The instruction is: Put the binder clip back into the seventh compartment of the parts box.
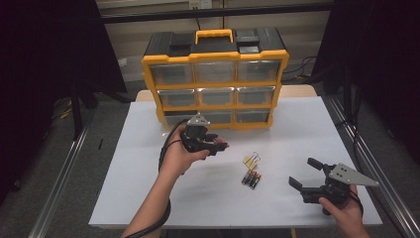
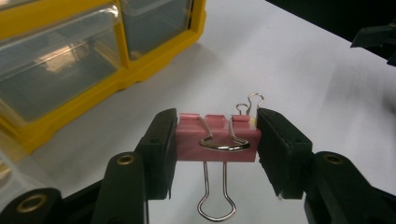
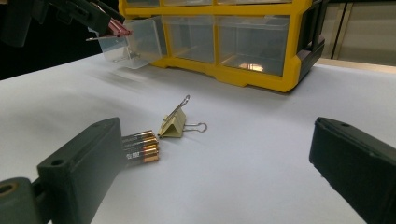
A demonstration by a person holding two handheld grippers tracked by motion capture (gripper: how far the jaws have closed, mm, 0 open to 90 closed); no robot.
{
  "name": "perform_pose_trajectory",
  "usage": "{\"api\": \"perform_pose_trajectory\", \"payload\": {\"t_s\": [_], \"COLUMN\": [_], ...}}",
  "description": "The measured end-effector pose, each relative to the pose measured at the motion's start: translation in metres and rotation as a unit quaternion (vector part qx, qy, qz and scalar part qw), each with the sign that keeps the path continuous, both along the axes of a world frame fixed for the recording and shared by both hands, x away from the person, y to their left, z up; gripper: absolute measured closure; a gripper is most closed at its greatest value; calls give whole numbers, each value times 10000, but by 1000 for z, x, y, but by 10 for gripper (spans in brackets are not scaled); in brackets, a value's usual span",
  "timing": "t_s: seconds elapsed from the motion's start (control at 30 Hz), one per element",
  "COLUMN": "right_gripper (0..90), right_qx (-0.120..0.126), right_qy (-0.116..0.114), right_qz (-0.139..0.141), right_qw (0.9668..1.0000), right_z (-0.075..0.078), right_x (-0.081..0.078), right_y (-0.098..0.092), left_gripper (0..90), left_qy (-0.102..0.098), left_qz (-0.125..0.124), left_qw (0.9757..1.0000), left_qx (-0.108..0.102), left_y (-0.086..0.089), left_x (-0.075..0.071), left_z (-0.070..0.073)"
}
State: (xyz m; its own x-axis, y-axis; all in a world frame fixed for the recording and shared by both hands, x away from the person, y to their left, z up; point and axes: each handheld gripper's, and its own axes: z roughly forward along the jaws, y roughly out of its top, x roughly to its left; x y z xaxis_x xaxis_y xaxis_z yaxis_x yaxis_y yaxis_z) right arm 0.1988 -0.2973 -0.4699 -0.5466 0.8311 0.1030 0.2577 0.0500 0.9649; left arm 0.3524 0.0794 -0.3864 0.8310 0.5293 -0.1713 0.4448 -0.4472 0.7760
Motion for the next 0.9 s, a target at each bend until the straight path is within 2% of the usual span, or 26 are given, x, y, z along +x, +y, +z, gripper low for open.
{"api": "perform_pose_trajectory", "payload": {"t_s": [0.1,0.27,0.4,0.43,0.57,0.67,0.77,0.83,0.9], "right_gripper": [25,25,25,24,25,25,25,25,25], "right_qx": [2,4,-14,-7,1,-1,-8,0,26], "right_qy": [1,-3,-12,-4,-1,-7,-10,-1,8], "right_qz": [-13,-20,-9,0,-5,-23,-7,-2,-14], "right_qw": [10000,10000,10000,10000,10000,10000,10000,10000,10000], "right_z": [0,0,0,0,0,0,0,0,0], "right_x": [0,0,0,0,0,0,0,0,0], "right_y": [0,0,0,0,0,0,0,0,0], "left_gripper": [501,501,501,501,501,501,501,501,501], "left_qy": [-24,-4,-1,2,8,-4,1,-32,-47], "left_qz": [55,165,247,269,371,446,511,592,554], "left_qw": [10000,9999,9997,9996,9993,9990,9986,9982,9983], "left_qx": [58,-31,-10,-66,22,6,111,53,153], "left_y": [3,7,11,12,17,20,24,26,29], "left_x": [3,9,13,14,18,22,24,26,29], "left_z": [4,10,17,19,26,30,36,38,41]}}
